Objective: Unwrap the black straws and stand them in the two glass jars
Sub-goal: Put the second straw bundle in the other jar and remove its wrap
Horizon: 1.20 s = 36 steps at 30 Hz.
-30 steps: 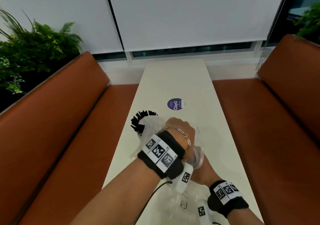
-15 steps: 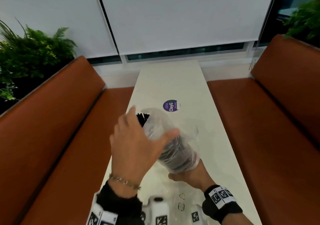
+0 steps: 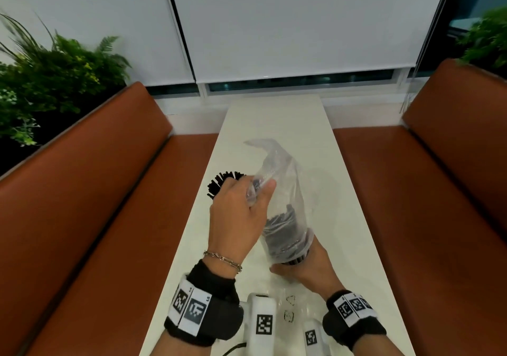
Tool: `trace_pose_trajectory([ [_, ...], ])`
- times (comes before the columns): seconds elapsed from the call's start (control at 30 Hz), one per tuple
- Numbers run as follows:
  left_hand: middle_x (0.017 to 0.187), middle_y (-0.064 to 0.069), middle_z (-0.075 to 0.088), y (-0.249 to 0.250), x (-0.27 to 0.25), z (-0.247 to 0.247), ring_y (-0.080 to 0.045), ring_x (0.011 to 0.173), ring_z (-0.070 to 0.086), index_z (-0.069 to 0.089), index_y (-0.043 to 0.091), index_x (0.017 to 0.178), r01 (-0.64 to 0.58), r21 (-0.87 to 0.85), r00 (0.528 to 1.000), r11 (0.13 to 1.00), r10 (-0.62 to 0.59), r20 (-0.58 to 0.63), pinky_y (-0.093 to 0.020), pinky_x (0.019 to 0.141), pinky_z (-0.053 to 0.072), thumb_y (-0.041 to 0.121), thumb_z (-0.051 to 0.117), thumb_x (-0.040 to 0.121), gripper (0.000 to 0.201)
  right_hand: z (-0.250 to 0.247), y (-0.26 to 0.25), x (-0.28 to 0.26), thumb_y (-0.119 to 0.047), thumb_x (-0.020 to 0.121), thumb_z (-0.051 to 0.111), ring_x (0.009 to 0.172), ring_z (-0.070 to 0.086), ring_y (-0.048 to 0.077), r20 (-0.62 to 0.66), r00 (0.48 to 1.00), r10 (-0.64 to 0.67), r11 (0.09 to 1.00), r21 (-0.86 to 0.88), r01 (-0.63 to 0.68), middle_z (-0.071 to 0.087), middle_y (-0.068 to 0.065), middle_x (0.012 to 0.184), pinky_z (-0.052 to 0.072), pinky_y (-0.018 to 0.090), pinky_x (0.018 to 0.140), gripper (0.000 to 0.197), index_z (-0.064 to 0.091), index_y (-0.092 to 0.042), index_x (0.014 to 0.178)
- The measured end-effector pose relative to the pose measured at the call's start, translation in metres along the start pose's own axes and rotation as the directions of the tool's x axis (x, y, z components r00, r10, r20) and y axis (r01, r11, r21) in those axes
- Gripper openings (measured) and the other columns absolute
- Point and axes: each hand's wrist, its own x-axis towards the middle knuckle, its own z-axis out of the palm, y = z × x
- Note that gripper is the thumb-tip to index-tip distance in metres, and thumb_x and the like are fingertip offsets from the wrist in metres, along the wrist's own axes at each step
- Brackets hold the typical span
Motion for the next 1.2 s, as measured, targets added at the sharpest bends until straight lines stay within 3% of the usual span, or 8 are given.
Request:
trace_pose_trajectory([
  [0.17,0.087,0.003,0.064,-0.010,-0.008,0.014,0.012,0.071,0.053,0.078,0.020,0.098,0.000,-0.070,0.999,0.998,-0.004,-0.046,0.004,0.067,0.037,0.051,0.060,0.103,0.036,0.001,0.001,-0.001,-0.039,0.045,0.105,0.098,0.069,-0.009,0.009,1.000,-0.008,1.000,-0.008,0.008,0.074,-0.017,0.109,0.055,0.007,0.071,0.085,0.061,-0.033,0.118],
  [0.3,0.087,0.000,0.065,-0.007,-0.006,0.011,0.015,0.074,0.056,0.074,0.017,0.090,-0.003,-0.108,0.995,0.994,-0.007,-0.096,0.005,0.070,0.038,0.048,0.060,0.103,0.036,0.001,-0.002,-0.002,-0.047,0.041,0.106,0.104,0.071,-0.002,0.016,0.999,-0.033,0.999,0.018,0.033,0.074,-0.017,0.115,0.059,0.020,0.085,0.092,0.058,-0.038,0.119],
  [0.5,0.086,0.001,0.061,0.002,-0.009,0.006,0.021,0.081,0.054,0.053,0.037,0.071,0.011,-0.155,0.995,0.988,-0.025,-0.094,0.005,0.070,0.039,0.045,0.062,0.102,0.033,0.003,-0.008,-0.005,-0.053,0.049,0.101,0.105,0.069,-0.002,-0.020,0.999,-0.027,1.000,0.013,0.027,0.073,-0.017,0.116,0.060,0.027,0.091,0.085,0.059,-0.037,0.121],
  [0.8,0.097,-0.006,0.067,-0.016,-0.020,0.044,-0.011,0.079,0.062,0.079,0.021,0.098,0.073,-0.051,0.953,0.996,-0.055,0.299,-0.023,0.067,0.052,0.058,0.068,0.096,0.039,-0.001,-0.016,-0.014,-0.034,0.052,0.105,0.101,0.075,0.002,0.041,0.997,-0.068,0.997,0.043,0.067,0.080,-0.015,0.111,0.064,0.029,0.088,0.070,0.070,-0.039,0.112],
  [0.9,0.089,0.001,0.062,-0.007,-0.015,0.029,-0.004,0.075,0.058,0.077,0.020,0.105,0.053,-0.094,0.983,0.994,-0.035,0.183,-0.019,0.062,0.040,0.077,0.048,0.090,0.066,-0.006,-0.017,-0.016,-0.033,0.048,0.107,0.100,0.075,-0.001,0.055,0.997,-0.059,0.996,0.062,0.056,0.079,-0.018,0.111,0.064,0.026,0.085,0.070,0.069,-0.043,0.107],
  [0.97,0.075,-0.005,0.060,0.004,-0.007,0.012,-0.012,0.070,0.061,0.068,0.012,0.080,0.035,-0.161,0.997,0.986,-0.022,0.079,-0.024,0.059,0.035,0.070,0.042,0.097,0.066,-0.009,-0.014,-0.017,-0.035,0.045,0.108,0.103,0.071,-0.008,0.040,0.998,-0.047,0.995,0.093,0.043,0.076,-0.022,0.113,0.060,0.018,0.082,0.082,0.062,-0.047,0.112],
  [1.1,0.068,-0.005,0.050,0.020,0.007,-0.010,-0.011,0.059,0.044,0.038,0.020,0.056,0.032,-0.187,0.999,0.982,-0.038,-0.028,-0.022,0.057,0.032,0.047,0.051,0.109,0.062,-0.011,-0.016,-0.016,-0.046,0.043,0.107,0.109,0.061,-0.016,0.024,0.999,-0.021,0.993,0.116,0.019,0.069,-0.022,0.123,0.051,0.012,0.083,0.102,0.052,-0.044,0.129],
  [1.2,0.068,-0.001,0.052,0.016,0.016,-0.012,-0.010,0.057,0.047,0.043,0.017,0.055,0.048,-0.162,0.998,0.986,-0.052,-0.019,-0.014,0.052,0.037,0.049,0.061,0.104,0.061,-0.015,-0.022,-0.016,-0.049,0.045,0.106,0.111,0.059,-0.016,0.021,0.999,-0.029,0.994,0.105,0.027,0.067,-0.024,0.125,0.048,0.010,0.083,0.101,0.050,-0.046,0.130],
])
